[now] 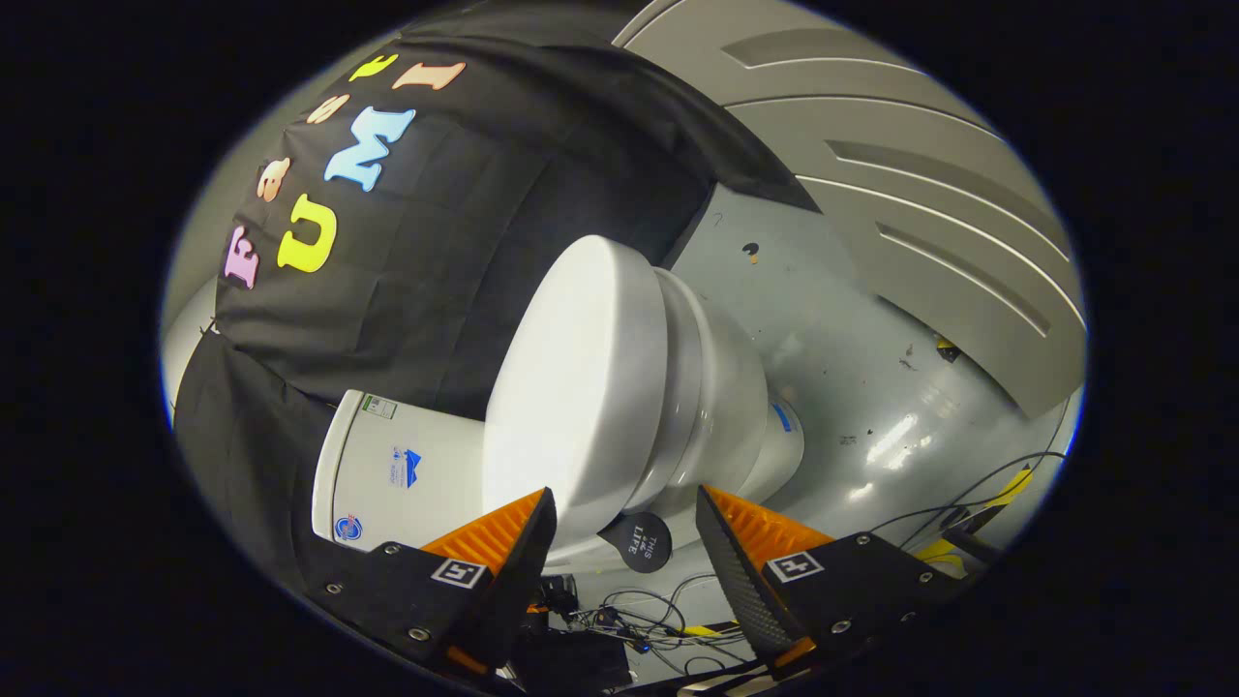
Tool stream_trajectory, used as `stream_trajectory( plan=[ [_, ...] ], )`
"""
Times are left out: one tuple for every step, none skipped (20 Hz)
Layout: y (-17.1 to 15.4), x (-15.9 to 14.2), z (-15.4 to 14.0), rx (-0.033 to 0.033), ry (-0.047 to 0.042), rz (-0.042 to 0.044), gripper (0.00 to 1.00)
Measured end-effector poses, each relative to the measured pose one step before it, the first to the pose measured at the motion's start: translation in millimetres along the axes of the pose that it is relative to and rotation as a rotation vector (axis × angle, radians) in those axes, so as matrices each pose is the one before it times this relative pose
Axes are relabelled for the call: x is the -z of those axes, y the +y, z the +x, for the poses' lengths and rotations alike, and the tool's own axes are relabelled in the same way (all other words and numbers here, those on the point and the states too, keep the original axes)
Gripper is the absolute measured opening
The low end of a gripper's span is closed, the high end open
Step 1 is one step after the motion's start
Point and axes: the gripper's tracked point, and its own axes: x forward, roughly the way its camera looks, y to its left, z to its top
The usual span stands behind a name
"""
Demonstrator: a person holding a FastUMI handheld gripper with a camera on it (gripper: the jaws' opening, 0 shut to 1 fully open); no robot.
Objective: Open the toilet lid.
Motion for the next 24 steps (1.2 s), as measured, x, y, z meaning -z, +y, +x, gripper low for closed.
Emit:
stream_trajectory(
  plan=[
    [0.66, 4.03, 1.41, -0.01318, 0.02142, 0.02011, 0.87],
    [0.29, 6.25, 0.56, -0.01229, 0.02246, 0.02760, 0.87],
    [0.21, 3.21, 0.34, -0.01156, 0.01451, 0.02935, 0.86],
    [-1.94, 2.92, 1.39, -0.00214, 0.00723, 0.02279, 0.86],
    [-2.78, 3.12, 2.77, 0.00256, 0.00368, 0.01383, 0.85],
    [-2.80, 1.97, 2.05, 0.00232, 0.00718, 0.01005, 0.84],
    [-1.12, 2.78, 1.26, -0.00545, 0.01206, 0.01368, 0.84],
    [0.50, 3.26, -0.98, -0.00987, 0.01431, 0.01932, 0.83],
    [1.23, 2.99, 1.38, -0.01248, 0.01348, 0.02147, 0.82],
    [1.14, 2.26, 1.62, -0.00930, 0.00900, 0.01966, 0.80],
    [0.57, 2.04, 2.43, -0.00617, -0.00203, 0.01313, 0.76],
    [0.48, 0.39, 0.89, -0.00957, 0.00364, 0.01024, 0.73],
    [1.55, 0.85, 0.59, -0.00941, 0.00484, 0.01115, 0.65],
    [-0.27, -0.35, 1.78, -0.00108, 0.00184, 0.00740, 0.62],
    [-2.25, 0.24, 1.78, 0.00281, -0.00418, -0.00032, 0.58],
    [-3.87, -0.72, 2.38, 0.00452, -0.00254, 0.00479, 0.53],
    [-0.23, -0.21, 0.61, -0.00026, -0.00081, 0.01410, 0.46],
    [-0.82, -3.36, 0.38, -0.00179, -0.00333, 0.01865, 0.38],
    [-3.23, 0.82, 3.33, 0.00748, -0.00646, 0.01364, 0.30],
    [-3.31, -2.63, 2.75, 0.00446, -0.00845, 0.01360, 0.26],
    [0.45, -0.62, -2.70, -0.00272, -0.00627, 0.01636, 0.14],
    [4.15, 0.12, -3.00, -0.01860, 0.01013, 0.02302, 0.14],
    [4.13, -0.97, -1.43, -0.00796, 0.00127, 0.01932, 0.08],
    [2.25, 0.20, 0.86, 0.00363, -0.00976, -0.00338, 0.05]
  ],
)
